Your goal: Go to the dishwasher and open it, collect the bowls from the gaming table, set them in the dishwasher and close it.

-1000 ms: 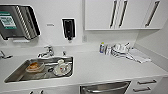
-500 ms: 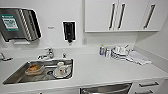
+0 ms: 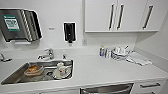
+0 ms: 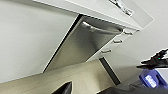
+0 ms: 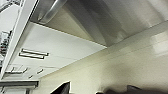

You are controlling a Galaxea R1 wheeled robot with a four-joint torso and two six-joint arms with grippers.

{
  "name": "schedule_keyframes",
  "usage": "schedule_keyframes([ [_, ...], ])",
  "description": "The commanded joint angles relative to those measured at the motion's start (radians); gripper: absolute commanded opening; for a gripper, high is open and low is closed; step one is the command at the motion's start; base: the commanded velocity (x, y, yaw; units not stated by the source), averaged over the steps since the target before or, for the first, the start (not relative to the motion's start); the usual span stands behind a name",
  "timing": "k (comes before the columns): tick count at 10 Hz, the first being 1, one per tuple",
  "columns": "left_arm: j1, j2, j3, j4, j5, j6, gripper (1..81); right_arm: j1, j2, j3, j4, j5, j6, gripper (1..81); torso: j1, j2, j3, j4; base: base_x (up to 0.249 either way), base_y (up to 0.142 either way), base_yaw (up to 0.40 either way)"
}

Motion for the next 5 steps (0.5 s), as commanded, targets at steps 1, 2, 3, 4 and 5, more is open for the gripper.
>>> schedule_keyframes([
  [1, -0.069, -0.054, 0.024, 0.021, 0.015, 0.005, 81.1, 0.109, -0.062, 0.058, 0.004, -0.049, 0.002, 81.1, 0.063, -0.098, -0.092, 0.0, 0.0, 0.0, 0.0],
  [2, -0.069, -0.058, 0.021, 0.02, 0.014, 0.005, 81.1, 0.122, -0.071, 0.075, 0.004, -0.049, 0.002, 81.1, 0.082, -0.128, -0.121, 0.0, 0.0, 0.0, 0.0],
  [3, -0.067, -0.065, 0.021, 0.02, 0.011, 0.004, 81.1, 0.137, -0.076, 0.089, 0.005, -0.052, 0.002, 81.1, 0.104, -0.161, -0.152, 0.0, 0.0, 0.0, 0.0],
  [4, -0.069, -0.075, 0.032, 0.021, 0.005, 0.004, 81.1, 0.149, -0.077, 0.096, 0.007, -0.062, 0.002, 81.1, 0.126, -0.197, -0.092, 0.0, 0.0, 0.0, 0.0],
  [5, -0.072, -0.107, 0.065, 0.029, 0.005, 0.005, 81.1, 0.157, -0.077, 0.104, 0.004, -0.063, 0.002, 81.1, 0.143, -0.222, -0.113, 0.0, 0.0, 0.0, 0.0],
])
